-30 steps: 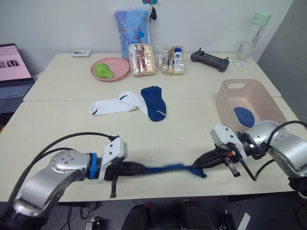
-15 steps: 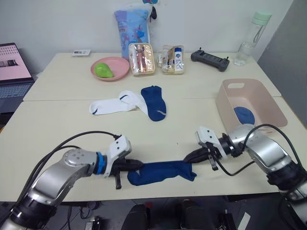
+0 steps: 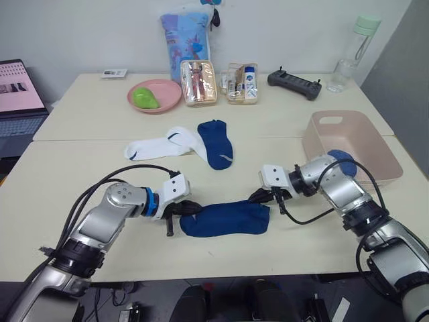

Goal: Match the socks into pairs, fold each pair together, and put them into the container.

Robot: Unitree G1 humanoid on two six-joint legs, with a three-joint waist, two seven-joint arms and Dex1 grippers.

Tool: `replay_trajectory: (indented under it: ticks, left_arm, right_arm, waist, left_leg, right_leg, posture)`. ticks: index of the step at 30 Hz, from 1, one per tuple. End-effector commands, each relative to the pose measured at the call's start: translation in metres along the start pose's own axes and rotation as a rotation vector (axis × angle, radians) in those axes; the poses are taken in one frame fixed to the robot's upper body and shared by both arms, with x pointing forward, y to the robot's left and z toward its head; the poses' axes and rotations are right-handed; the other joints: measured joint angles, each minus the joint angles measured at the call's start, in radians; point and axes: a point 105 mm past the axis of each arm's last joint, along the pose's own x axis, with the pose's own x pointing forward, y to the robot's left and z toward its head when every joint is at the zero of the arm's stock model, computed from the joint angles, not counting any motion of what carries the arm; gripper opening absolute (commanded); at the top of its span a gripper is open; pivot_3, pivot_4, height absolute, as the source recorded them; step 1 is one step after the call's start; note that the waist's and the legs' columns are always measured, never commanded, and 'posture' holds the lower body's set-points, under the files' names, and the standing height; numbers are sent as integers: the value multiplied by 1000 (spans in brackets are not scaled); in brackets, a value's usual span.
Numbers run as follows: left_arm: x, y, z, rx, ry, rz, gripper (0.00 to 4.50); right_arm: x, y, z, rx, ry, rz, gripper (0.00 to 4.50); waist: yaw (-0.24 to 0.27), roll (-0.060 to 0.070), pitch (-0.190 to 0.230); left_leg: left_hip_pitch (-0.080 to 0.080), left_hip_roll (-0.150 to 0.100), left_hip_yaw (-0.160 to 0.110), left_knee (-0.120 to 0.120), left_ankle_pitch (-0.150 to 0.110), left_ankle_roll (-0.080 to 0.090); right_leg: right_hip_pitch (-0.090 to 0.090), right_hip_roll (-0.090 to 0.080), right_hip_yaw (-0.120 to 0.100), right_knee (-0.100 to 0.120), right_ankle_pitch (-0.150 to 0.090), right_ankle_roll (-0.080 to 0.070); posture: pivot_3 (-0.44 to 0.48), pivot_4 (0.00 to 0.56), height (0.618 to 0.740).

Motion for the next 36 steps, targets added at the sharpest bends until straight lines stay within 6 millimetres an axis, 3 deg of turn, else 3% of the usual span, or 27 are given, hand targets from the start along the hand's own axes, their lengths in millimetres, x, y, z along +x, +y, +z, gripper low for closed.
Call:
replay_trajectory:
  ticks: [1,4,9,11,13,17,20,23,30,33,36]
  left_arm:
    - [-2,13,-1,41,0,76,442]
    - [-8,21,6,64,-60,151,1297]
    - [-19,26,20,58,-183,265,2878]
    - [-23,8,28,45,-253,242,2878]
    - [-24,-6,33,22,-286,215,2911]
    - [-17,-19,33,-20,-303,192,1993]
    - [-3,-23,10,-32,-226,214,1075]
    - [3,-28,-10,-25,-167,207,69]
    - [-7,-31,-35,-79,-116,218,9]
    - [-13,-34,-33,-97,-132,207,9]
    - [-20,-32,-21,-122,-194,216,9]
  right_arm:
    - [-17,-14,1,-53,3,-87,701]
    - [-31,-19,4,-69,-15,-148,1716]
    - [-46,-17,8,-70,-49,-201,1723]
    - [-47,-9,30,-35,-202,-243,1723]
    - [-42,-1,44,15,-308,-260,1343]
    - [-19,18,42,31,-299,-237,68]
    - [5,32,19,76,-252,-235,0]
    - [8,34,-9,122,-191,-275,0]
    - [-15,48,-44,179,-121,-300,0]
    - [-23,51,-44,178,-118,-291,0]
    - [-32,51,-24,187,-208,-287,0]
  waist:
    - [1,0,0]
    - [1,0,0]
    - [1,0,0]
    - [-2,0,0]
    - [-4,0,0]
    - [0,0,0]
    - [2,-1,-2]
    - [1,0,-2]
    - [2,-1,-5]
    - [1,1,-8]
    - [1,1,-9]
  left_leg:
    - [0,0,0,0,0,0]
    - [0,0,0,0,0,0]
    - [0,1,-1,0,0,0]
    - [0,1,0,0,0,0]
    - [0,2,0,-1,0,0]
    - [0,2,-1,-1,0,0]
    - [2,1,-1,-1,0,0]
    - [1,1,0,-1,0,0]
    - [3,0,0,-1,0,0]
    - [3,1,0,-1,0,0]
    - [3,1,0,-1,0,0]
  right_leg:
    - [0,0,0,0,0,0]
    - [0,0,0,0,0,0]
    - [0,0,0,0,0,0]
    - [0,0,0,0,0,0]
    - [0,0,0,-1,0,0]
    - [0,0,-1,1,1,0]
    - [2,0,-1,1,1,0]
    - [1,0,0,0,1,0]
    - [2,0,0,0,1,0]
    - [3,0,0,0,1,0]
    - [3,0,0,0,1,0]
  posture:
    - [0,150,740]
    - [0,150,740]
    - [0,150,740]
    - [0,150,740]
    - [0,150,740]
    - [0,150,740]
    - [0,150,740]
    - [0,150,740]
    - [0,150,740]
    - [0,150,740]
    - [0,150,740]
